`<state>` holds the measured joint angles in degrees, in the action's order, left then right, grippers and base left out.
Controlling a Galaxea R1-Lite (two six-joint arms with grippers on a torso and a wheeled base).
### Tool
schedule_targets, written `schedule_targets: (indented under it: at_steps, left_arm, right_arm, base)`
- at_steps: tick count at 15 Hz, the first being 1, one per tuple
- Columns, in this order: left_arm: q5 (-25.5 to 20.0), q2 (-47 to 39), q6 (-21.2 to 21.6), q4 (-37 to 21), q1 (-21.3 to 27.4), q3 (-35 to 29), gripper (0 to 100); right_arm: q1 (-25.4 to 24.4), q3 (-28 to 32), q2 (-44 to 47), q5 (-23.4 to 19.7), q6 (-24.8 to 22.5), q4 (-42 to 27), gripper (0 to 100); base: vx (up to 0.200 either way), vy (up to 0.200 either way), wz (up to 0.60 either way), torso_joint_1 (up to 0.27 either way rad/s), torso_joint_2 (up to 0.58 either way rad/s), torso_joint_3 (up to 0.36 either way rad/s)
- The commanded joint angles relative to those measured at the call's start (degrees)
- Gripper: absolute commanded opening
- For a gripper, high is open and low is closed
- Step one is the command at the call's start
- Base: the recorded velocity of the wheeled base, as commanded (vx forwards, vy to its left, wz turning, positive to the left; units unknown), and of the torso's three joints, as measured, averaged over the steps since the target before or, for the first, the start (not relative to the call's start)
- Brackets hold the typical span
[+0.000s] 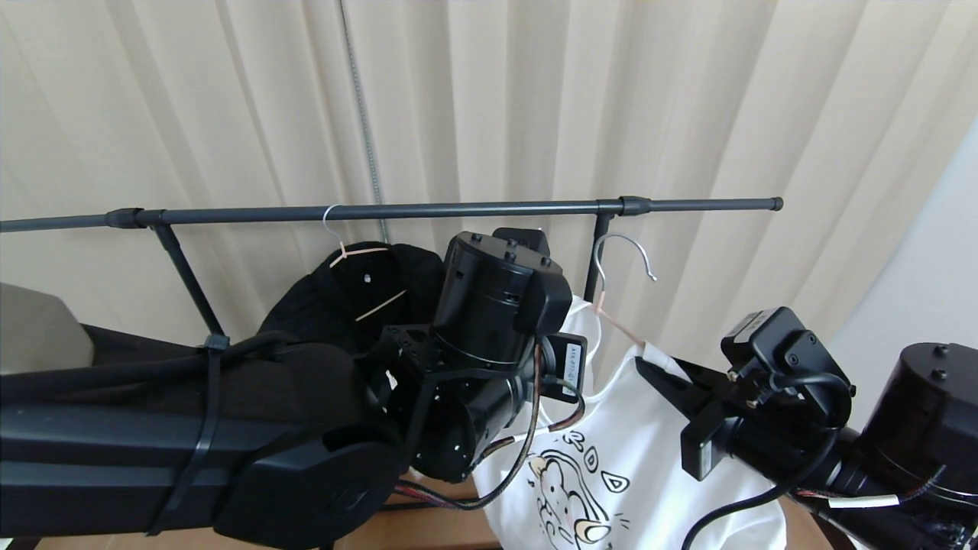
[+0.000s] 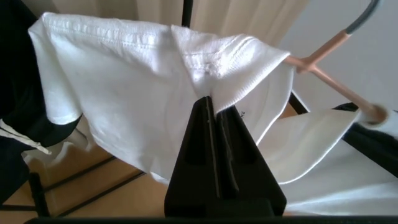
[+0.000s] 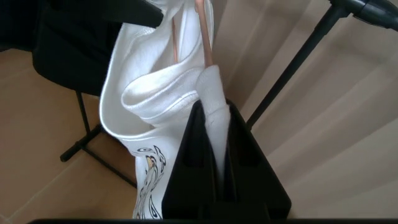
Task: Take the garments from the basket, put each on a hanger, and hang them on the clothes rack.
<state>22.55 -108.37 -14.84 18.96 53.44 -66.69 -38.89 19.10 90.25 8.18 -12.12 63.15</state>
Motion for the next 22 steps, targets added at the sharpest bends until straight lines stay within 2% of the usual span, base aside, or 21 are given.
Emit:
schedule_targets:
  at_steps: [1, 14, 16, 17, 22]
  left_arm:
    - [-0.1, 0.7, 0.1, 0.0, 0.0, 0.8, 0]
    - [-0.1, 0.4, 0.2, 2.0, 0.0, 0.9, 0]
    - [-0.1, 0.4, 0.2, 2.0, 0.0, 1.3, 0]
    - [-0.1, 0.3, 0.2, 2.1, 0.0, 1.4, 100]
    - [0.0, 1.9, 0.9, 2.1, 0.8, 3.1, 100]
  right_arm:
    - [-0.1, 0.0, 0.0, 0.0, 0.1, 0.4, 0]
    - [-3.4, -1.0, -1.1, -0.5, 0.4, 2.2, 0]
    - [-3.7, -1.6, -1.0, -0.5, 0.3, 5.3, 0]
    - [-3.8, -1.7, -1.0, -0.5, 0.3, 5.7, 0]
    - [-3.7, -2.0, -1.0, -0.8, 0.3, 5.8, 0]
  base:
    - [0.000, 0.000, 0.00, 0.000, 0.00, 0.000]
    - [0.000, 0.000, 0.00, 0.000, 0.00, 0.000]
    - [0.000, 0.000, 0.00, 0.000, 0.00, 0.000]
    - [0.000, 0.000, 0.00, 0.000, 0.00, 0.000]
    - [0.000, 0.000, 0.00, 0.000, 0.00, 0.000]
